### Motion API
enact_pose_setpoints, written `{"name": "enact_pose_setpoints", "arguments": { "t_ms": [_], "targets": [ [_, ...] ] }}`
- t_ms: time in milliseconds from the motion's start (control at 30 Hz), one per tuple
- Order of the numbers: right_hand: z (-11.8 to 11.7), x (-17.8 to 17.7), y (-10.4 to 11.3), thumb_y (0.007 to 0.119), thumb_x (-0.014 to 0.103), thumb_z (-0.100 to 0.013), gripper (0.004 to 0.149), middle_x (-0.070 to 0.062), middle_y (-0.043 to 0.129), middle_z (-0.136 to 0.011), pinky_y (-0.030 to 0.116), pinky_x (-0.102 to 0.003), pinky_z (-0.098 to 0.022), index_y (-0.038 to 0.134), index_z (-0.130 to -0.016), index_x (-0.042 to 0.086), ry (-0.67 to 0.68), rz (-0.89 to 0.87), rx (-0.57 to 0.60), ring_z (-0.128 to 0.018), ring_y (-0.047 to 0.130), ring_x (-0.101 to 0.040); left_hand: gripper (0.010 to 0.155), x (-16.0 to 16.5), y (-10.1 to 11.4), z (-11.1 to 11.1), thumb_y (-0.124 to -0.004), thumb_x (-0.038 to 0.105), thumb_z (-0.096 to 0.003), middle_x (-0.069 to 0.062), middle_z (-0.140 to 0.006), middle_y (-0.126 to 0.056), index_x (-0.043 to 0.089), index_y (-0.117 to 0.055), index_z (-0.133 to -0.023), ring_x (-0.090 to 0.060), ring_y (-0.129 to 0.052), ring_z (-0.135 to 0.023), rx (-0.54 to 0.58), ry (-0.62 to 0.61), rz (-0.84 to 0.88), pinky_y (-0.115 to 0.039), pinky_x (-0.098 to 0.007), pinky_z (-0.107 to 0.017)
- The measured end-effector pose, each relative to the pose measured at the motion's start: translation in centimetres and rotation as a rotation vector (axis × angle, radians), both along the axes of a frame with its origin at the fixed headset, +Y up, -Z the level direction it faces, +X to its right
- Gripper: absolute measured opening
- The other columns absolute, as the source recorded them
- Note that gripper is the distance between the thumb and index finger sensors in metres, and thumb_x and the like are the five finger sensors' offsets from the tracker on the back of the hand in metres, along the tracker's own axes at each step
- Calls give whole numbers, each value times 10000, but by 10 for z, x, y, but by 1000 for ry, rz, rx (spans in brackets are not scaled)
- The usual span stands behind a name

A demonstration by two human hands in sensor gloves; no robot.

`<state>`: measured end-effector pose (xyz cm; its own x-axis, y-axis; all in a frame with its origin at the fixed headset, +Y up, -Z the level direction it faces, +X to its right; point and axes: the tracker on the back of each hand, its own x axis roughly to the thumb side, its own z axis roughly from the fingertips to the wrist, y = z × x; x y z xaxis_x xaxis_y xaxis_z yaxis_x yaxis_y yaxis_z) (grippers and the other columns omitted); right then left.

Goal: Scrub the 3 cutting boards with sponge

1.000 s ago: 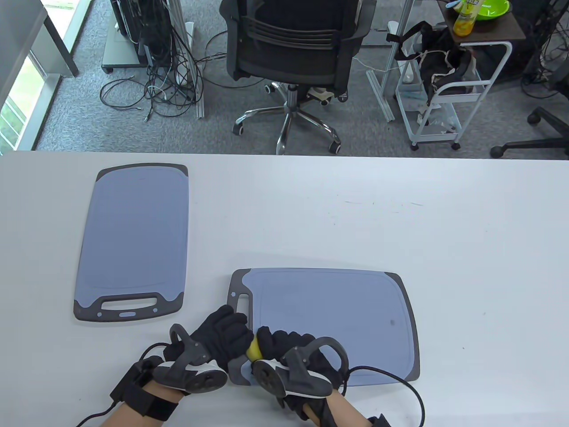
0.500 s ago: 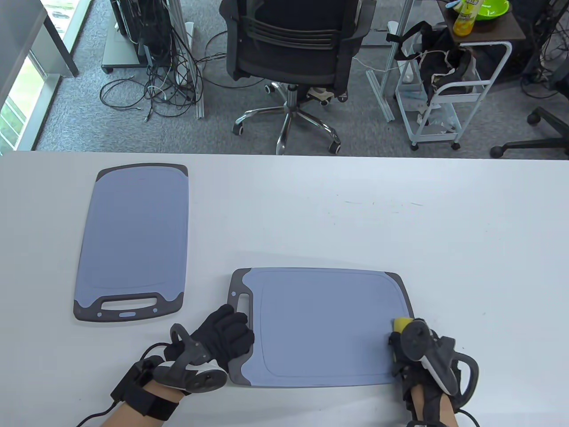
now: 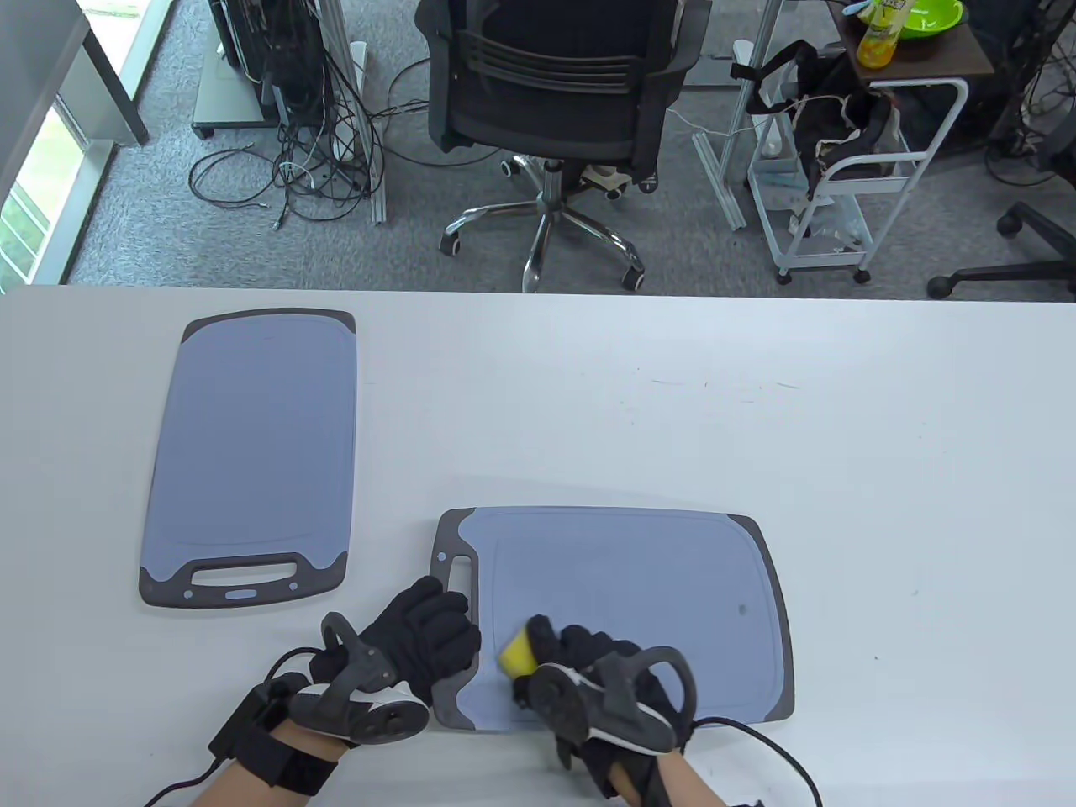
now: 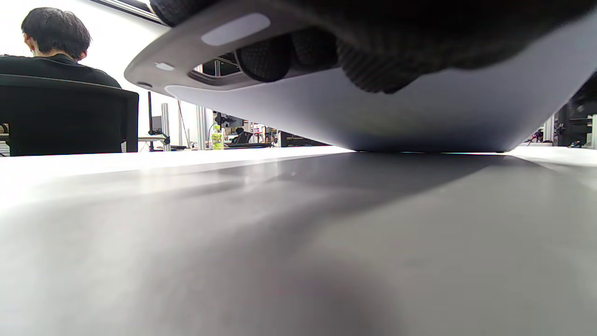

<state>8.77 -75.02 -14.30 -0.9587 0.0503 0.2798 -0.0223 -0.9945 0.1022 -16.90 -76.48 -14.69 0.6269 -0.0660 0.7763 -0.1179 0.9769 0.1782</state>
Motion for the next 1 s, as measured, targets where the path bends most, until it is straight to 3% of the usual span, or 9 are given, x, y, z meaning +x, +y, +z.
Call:
{"name": "enact_pose_setpoints", "arguments": {
  "t_ms": [100, 233, 300, 400, 500, 600, 700, 833, 1000],
  "targets": [
    [-6, 100, -17, 681, 573, -480, 702, -96, 826, -767, 793, -456, -466, 643, -1028, 136, -332, 57, 5, -535, 914, -229, 458, 0, 0, 0, -849, 422, -585, 77, -947, -743, 306, -596, -948, -223, -746, -1027, -5, 1, 0, -568, -562, -800],
    [4, 184, -29, 687, 551, -491, 703, -129, 834, -767, 784, -473, -460, 641, -1026, 98, -658, 6, -106, -533, 918, -260, 457, 0, 0, 0, -841, 422, -586, 77, -948, -737, 306, -590, -950, -222, -739, -1030, -5, 3, 5, -562, -563, -802],
    [5, 180, -27, 708, 533, -495, 708, -151, 831, -764, 776, -485, -461, 640, -1023, 65, -636, -44, -99, -533, 914, -278, 454, 0, 0, 0, -839, 420, -587, 76, -949, -736, 306, -590, -950, -225, -738, -1030, -5, 4, 6, -561, -564, -802],
    [1, 132, -19, 677, 565, -490, 715, -114, 845, -745, 807, -444, -450, 647, -1011, 76, -409, 94, -17, -517, 930, -224, 452, 0, 0, 0, -839, 417, -588, 76, -948, -737, 306, -591, -949, -225, -737, -1031, -5, 8, 7, -560, -565, -802],
    [6, 44, -8, 702, 566, -486, 714, -123, 836, -737, 795, -456, -452, 660, -1013, 86, -127, -61, 11, -512, 918, -231, 454, 0, 0, 0, -841, 419, -584, 75, -946, -741, 306, -594, -948, -224, -741, -1029, -4, 7, 5, -563, -566, -801],
    [20, -44, 5, 686, 587, -480, 715, -96, 830, -744, 797, -441, -463, 652, -1018, 116, 173, -22, 90, -518, 912, -208, 453, -1, 0, 0, -850, 421, -584, 77, -944, -749, 305, -603, -946, -223, -749, -1027, 4, 3, 10, -572, -563, -800],
    [25, -79, 12, 670, 594, -481, 715, -81, 832, -748, 806, -431, -467, 646, -1019, 124, 281, 20, 121, -525, 918, -197, 449, -1, 0, 1, -853, 418, -584, 77, -942, -754, 304, -609, -943, -224, -755, -1024, 9, 4, 16, -576, -563, -798],
    [15, -33, 5, 685, 591, -473, 706, -79, 831, -756, 800, -440, -464, 646, -1026, 154, 131, -11, 61, -525, 919, -208, 450, -1, 0, 1, -853, 421, -582, 78, -941, -755, 308, -609, -942, -222, -758, -1023, 9, 6, 16, -577, -563, -796],
    [13, 109, -17, 682, 581, -478, 707, -91, 831, -757, 798, -450, -462, 641, -1027, 137, -297, 42, -3, -527, 920, -223, 453, -1, 0, 0, -847, 421, -583, 79, -945, -747, 308, -600, -946, -221, -747, -1029, -1, 10, 5, -570, -562, -800]
  ]
}}
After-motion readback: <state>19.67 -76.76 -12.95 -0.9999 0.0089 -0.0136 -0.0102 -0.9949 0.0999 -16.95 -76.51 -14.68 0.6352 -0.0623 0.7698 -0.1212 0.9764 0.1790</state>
